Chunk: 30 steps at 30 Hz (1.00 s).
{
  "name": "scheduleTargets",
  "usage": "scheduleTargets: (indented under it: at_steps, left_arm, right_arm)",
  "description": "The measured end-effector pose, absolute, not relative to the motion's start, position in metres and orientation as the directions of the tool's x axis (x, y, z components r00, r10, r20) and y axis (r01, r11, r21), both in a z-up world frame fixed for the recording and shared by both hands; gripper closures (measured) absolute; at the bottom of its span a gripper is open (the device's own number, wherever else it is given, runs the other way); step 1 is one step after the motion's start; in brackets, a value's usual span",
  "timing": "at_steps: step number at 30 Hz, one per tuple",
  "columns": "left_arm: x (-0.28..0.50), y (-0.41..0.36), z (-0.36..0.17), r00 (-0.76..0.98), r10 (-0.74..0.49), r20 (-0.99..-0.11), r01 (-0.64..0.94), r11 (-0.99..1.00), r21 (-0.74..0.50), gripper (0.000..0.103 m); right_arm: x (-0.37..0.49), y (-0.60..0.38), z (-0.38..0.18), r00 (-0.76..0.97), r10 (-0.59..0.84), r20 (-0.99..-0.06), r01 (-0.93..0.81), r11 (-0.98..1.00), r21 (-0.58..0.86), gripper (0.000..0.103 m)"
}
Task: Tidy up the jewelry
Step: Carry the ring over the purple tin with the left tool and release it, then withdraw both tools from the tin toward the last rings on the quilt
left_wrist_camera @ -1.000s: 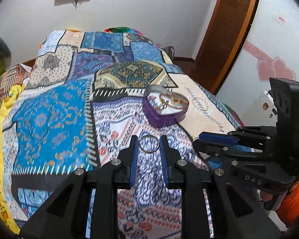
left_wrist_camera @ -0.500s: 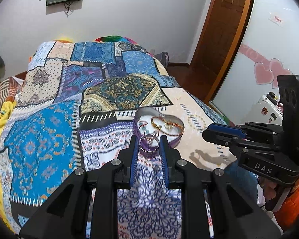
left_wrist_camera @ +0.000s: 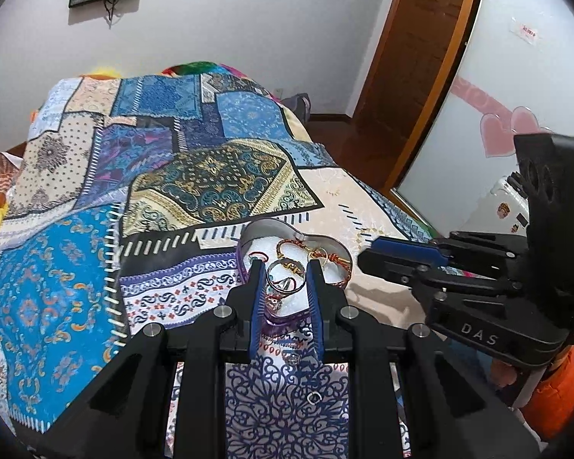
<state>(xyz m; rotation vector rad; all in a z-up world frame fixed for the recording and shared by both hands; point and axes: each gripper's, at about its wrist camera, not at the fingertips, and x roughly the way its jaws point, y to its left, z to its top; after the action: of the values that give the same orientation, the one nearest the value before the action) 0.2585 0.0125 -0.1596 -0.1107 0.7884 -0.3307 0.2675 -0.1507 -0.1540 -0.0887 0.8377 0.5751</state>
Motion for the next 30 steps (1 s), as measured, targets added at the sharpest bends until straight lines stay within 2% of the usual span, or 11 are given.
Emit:
scheduleTargets:
  at_steps: [16,30]
  left_arm:
    - [0.272,0.003,-0.179,0.601,-0.363,-0.712,0.283,0.93,-0.236,0.083]
    - [0.263,0.015,-0.166,0.633,-0.328,-0.701,0.247,0.944,-0.219,0.083]
  right_arm:
    - [0.288,-0.135,-0.169,0.439,0.449,-0.778,-0.562,0.813,0.152,0.089]
    - [0.286,-0.13,-0.169,0.42,0.422,-0.803,-0.581,0.805,0.118,0.088]
